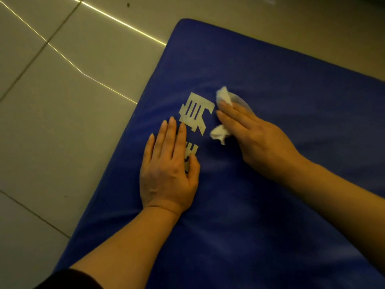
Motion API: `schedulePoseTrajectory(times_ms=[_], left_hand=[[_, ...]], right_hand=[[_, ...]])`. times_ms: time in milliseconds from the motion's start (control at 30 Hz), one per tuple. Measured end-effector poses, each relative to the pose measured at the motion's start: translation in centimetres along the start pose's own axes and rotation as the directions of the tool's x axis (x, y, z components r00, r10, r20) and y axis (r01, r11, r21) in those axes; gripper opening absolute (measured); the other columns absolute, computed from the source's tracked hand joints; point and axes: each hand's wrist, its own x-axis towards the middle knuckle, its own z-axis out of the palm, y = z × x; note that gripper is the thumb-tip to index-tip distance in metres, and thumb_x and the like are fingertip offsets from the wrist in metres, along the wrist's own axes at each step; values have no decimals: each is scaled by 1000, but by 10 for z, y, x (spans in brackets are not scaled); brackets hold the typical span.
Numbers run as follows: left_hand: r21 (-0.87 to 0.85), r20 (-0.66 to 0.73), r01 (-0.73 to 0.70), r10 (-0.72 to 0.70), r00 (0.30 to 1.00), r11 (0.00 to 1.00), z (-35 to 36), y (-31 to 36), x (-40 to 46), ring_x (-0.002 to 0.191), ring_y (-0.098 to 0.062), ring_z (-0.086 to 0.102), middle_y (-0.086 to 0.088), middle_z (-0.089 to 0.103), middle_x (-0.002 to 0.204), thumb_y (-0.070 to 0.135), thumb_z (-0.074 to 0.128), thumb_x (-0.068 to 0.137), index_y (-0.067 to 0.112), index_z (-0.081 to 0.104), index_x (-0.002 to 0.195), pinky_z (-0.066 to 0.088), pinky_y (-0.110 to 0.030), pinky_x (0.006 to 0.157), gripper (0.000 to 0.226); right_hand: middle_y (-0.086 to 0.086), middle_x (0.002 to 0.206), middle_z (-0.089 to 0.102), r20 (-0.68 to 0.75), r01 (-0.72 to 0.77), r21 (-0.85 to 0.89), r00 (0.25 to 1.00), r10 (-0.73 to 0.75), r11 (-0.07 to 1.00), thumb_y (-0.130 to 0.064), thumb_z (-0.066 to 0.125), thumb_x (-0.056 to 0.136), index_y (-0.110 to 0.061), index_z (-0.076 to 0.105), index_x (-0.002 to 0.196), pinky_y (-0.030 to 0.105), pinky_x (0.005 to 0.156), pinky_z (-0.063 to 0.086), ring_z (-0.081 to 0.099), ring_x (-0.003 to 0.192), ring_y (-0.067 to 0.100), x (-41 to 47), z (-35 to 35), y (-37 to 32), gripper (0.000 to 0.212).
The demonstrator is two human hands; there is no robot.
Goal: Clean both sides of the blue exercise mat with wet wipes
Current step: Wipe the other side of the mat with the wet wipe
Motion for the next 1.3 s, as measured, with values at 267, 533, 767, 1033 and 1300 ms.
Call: schedulePoseTrajectory(times_ms=[267,533,767,1033,1300], left_hand=[[30,5,-14,14,1000,999,1,-1,-1,142,-26,31,-13,36,152,35,36,95,8,39,145,26,-44,116,57],[56,21,-92,91,996,994,3,-2,-1,144,-26,28,-9,34,154,34,29,102,18,36,147,26,-49,115,48],[88,44,-109,106,993,990,2,-5,1,143,-25,29,-8,34,154,36,26,103,20,37,146,25,-47,116,47],[124,93,-68,56,994,990,3,1,4,143,-28,28,-9,34,154,32,27,101,21,34,147,23,-48,115,47],[-1,-57,-34,34,998,999,-14,49,49,109,-35,60,-18,62,119,8,56,91,3,63,110,46,-44,100,21]], right_hand=[[3,158,9,13,-77,38,997,77,996,-8,40,98,-12,21,148,29,113,19,3,146,18,62,-12,2,54],[5,156,17,-8,-33,34,999,33,999,3,50,89,-11,29,146,32,103,34,16,144,23,8,-9,20,62],[2,159,6,23,-60,52,998,59,997,-9,40,98,-14,16,150,36,113,25,4,146,19,86,-21,17,57],[9,155,23,-136,-20,103,990,34,994,6,49,89,-4,41,139,42,92,48,20,142,27,18,-13,47,51],[1,155,19,11,-2,73,1000,1,997,-4,47,92,-13,43,133,46,95,44,21,141,24,87,-33,52,42]])
